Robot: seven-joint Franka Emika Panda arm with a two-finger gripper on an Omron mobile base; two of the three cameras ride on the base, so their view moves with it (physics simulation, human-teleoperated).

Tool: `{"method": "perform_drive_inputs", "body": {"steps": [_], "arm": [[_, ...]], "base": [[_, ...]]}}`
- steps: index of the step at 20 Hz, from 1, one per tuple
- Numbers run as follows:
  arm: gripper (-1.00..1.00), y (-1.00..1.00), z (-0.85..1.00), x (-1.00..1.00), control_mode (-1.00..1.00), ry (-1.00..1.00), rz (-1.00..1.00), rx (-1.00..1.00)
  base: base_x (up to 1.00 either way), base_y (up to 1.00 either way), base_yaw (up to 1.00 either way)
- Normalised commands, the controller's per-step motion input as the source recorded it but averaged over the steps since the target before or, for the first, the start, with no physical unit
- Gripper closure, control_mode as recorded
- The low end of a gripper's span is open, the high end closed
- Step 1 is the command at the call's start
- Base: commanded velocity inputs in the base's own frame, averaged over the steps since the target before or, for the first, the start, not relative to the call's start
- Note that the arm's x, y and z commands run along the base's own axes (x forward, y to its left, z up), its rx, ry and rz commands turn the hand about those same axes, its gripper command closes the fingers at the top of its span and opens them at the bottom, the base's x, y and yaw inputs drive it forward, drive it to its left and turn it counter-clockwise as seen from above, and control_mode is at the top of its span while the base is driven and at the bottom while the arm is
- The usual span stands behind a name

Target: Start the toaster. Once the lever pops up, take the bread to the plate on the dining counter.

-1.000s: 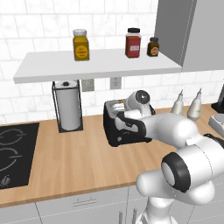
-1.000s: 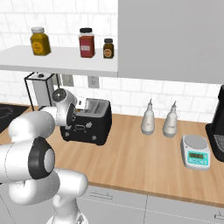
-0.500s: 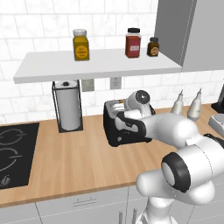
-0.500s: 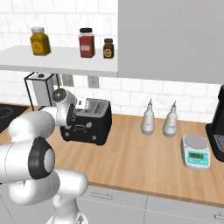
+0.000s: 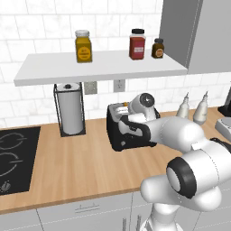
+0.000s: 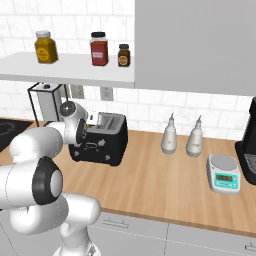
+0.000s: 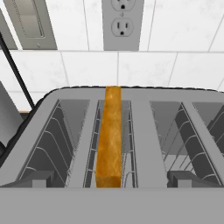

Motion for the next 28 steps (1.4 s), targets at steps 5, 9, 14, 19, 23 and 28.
{"method": "perform_drive_inputs", "body": {"steps": [5,9,14,19,23,28], "arm": [[-1.00,0.00,0.00,0.00,-1.00,0.00,0.00,0.00],[-1.00,0.00,0.00,0.00,-1.00,0.00,0.00,0.00],[-1.00,0.00,0.00,0.00,-1.00,0.00,0.00,0.00],[-1.00,0.00,0.00,0.00,-1.00,0.00,0.00,0.00],[-1.00,0.00,0.00,0.00,-1.00,0.00,0.00,0.00],[-1.00,0.00,0.00,0.00,-1.00,0.00,0.00,0.00]], "base": [[0.00,0.00,0.00],[0.00,0.00,0.00],[0.00,0.00,0.00],[0.00,0.00,0.00],[0.00,0.00,0.00],[0.00,0.00,0.00]]}}
